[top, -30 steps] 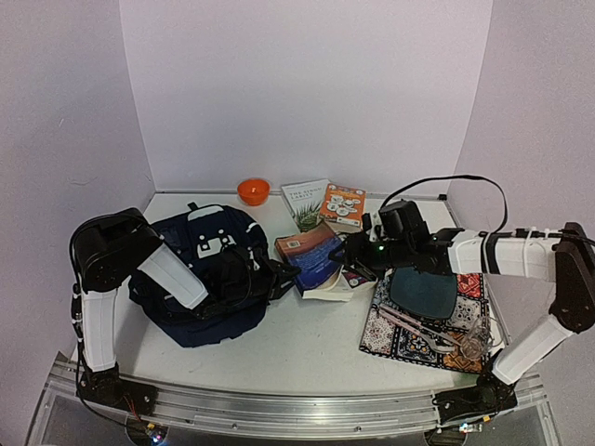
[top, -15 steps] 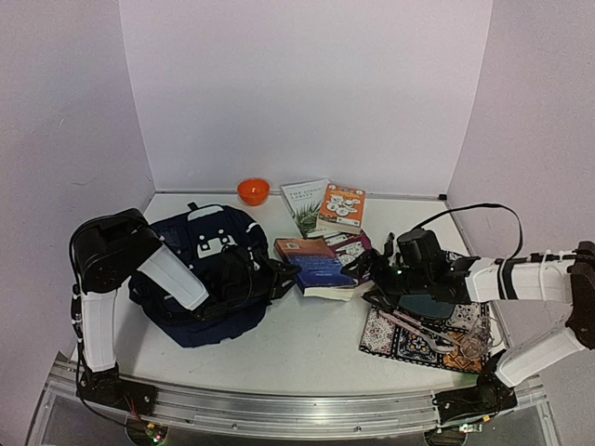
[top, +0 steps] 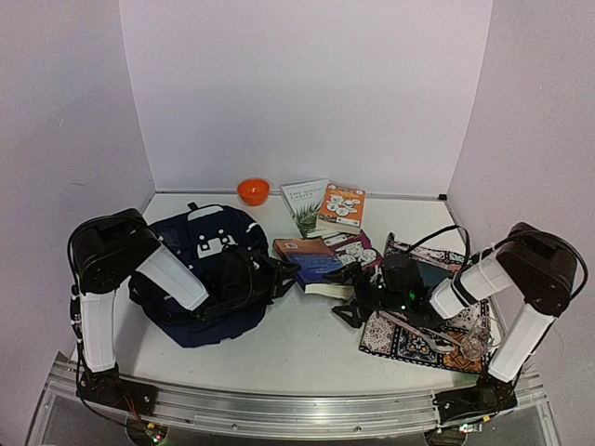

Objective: Pack the student bag
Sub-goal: Pass from the right arm to the left

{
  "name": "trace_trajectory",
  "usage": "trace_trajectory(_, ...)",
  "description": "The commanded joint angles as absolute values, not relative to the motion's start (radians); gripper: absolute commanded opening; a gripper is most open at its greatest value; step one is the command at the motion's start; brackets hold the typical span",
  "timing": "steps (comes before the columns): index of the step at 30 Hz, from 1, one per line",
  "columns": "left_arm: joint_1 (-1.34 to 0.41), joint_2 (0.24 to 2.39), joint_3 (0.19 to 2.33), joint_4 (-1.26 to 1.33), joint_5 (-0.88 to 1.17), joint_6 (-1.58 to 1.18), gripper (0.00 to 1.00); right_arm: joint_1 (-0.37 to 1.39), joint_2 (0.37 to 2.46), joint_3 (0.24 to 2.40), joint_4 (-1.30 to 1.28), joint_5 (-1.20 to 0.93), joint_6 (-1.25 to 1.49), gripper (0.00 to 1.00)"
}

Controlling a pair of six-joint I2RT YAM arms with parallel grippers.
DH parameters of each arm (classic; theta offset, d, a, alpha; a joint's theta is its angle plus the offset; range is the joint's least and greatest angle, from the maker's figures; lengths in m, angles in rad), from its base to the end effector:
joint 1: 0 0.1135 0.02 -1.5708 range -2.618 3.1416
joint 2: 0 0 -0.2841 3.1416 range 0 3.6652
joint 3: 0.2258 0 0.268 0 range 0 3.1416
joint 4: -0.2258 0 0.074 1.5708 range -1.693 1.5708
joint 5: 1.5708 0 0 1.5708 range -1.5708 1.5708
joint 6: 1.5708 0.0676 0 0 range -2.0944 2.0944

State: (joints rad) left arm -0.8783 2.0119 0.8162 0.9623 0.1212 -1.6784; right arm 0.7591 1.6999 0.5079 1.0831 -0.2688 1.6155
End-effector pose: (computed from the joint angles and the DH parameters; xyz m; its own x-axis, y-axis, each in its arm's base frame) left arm 0.2683 -0.3362 0.1167 -0.8184 -0.5592 0.1323 -0.2369 0.1186 -0.9643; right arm 0.2396 0.2520 0.1596 -0.8507 0.5205 0.0733 0.1170 0.0516 0.9918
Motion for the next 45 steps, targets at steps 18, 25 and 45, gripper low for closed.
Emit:
trace_trajectory(18,-0.887,1.827,0.729,1.126,0.065,-1.754,0.0,0.767,1.88,0.574,1.365,-0.134,1.754,0.94)
trace_trajectory(25,-0.887,1.797,0.65,1.126,0.057,-1.778,0.0,0.767,1.899,0.601,1.454,-0.14,1.721,0.79)
trace_trajectory(45,-0.887,1.771,0.634,1.118,0.061,-1.68,0.4,0.746,1.699,0.601,1.571,-0.186,1.531,0.0)
